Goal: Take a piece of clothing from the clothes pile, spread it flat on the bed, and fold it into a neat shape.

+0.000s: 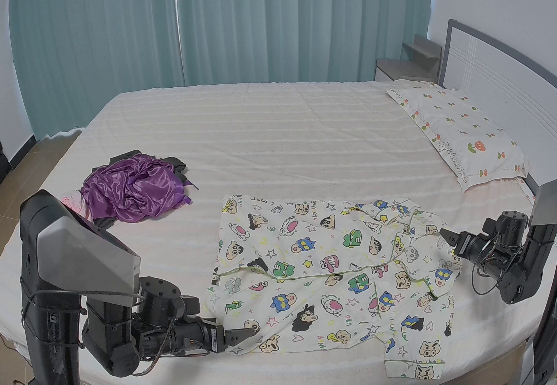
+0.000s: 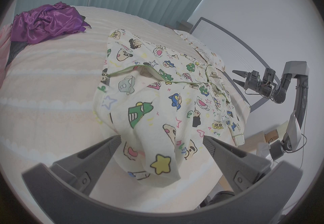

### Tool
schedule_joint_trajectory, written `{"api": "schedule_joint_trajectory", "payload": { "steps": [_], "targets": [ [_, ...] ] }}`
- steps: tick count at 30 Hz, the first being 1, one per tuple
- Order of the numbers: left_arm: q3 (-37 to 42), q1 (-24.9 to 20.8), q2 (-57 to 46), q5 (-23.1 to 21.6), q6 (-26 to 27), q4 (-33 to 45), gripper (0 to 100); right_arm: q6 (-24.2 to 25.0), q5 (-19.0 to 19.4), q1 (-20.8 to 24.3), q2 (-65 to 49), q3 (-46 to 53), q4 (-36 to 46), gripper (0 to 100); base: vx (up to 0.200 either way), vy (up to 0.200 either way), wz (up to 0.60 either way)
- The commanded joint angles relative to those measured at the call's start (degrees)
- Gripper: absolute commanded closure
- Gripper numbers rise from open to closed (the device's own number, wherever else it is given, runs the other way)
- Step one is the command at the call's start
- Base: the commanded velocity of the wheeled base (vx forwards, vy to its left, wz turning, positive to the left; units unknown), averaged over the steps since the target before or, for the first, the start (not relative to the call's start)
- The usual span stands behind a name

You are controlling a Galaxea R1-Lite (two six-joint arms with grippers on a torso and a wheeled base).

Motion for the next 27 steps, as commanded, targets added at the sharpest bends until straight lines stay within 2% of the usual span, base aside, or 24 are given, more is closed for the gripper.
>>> {"api": "schedule_joint_trajectory", "payload": {
  "steps": [1, 5, 15, 18, 24, 27],
  "targets": [
    [-3.08, 1.63, -0.38, -0.14, -0.50, -0.01, 0, 0.02, 0.04, -0.01, 0.14, -0.01, -0.02, 0, 0.000, 0.000, 0.00],
    [-5.63, 1.46, -0.20, -0.41, -1.11, 0.78, 0, -0.07, -0.05, -0.01, 0.32, -0.01, -0.02, 0, 0.000, 0.000, 0.00],
    [-14.59, 2.16, -0.20, -0.32, -1.20, 9.83, 0, -0.07, 0.04, 0.08, 0.93, -0.10, -0.11, 0, 0.000, 0.000, 0.00],
    [-17.67, 3.30, -0.29, -0.06, -1.11, 16.60, 0, -0.07, 0.04, -0.01, 0.93, -0.10, -0.11, 0, 0.000, 0.000, 0.00],
    [-16.18, 5.68, -0.90, -0.94, -1.02, 18.98, 0, -0.16, 0.04, -0.27, 1.37, -0.01, -0.11, 0, 0.000, 0.000, 0.00],
    [-14.59, 6.64, -1.61, -2.78, -1.02, 18.80, 0, -0.16, 0.04, -0.36, 1.72, -0.01, -0.11, 0, 0.000, 0.000, 0.00]
  ]
}}
